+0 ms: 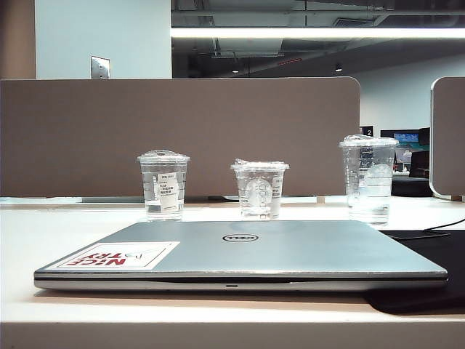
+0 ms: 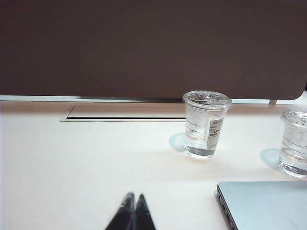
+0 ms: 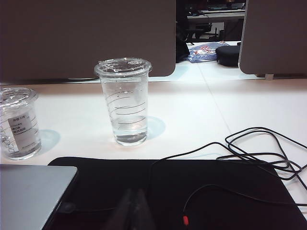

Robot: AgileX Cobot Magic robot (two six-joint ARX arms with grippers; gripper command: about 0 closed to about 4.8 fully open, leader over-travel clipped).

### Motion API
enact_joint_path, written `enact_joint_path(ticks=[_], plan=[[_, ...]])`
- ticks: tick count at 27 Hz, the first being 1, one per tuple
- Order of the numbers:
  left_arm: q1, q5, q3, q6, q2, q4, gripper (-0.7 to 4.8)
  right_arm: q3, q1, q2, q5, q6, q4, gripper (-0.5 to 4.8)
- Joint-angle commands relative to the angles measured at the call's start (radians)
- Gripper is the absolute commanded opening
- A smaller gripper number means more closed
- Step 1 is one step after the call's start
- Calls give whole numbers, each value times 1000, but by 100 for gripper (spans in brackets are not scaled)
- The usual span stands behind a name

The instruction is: Pick up the coffee cup on the middle and place it on the left side of the laptop.

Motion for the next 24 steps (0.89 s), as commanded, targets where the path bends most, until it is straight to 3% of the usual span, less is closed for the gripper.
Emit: enact_joint_path(ticks=[1, 13, 24], plan=[[0, 1, 3, -2, 0, 9, -5, -4, -2, -2, -1, 0, 14, -5], [0, 1, 3, -2, 0, 9, -5, -4, 31, 4, -1, 0, 14, -5], [0, 4, 3, -3, 0, 17, -5, -4, 276, 164, -1, 0, 14, -5]])
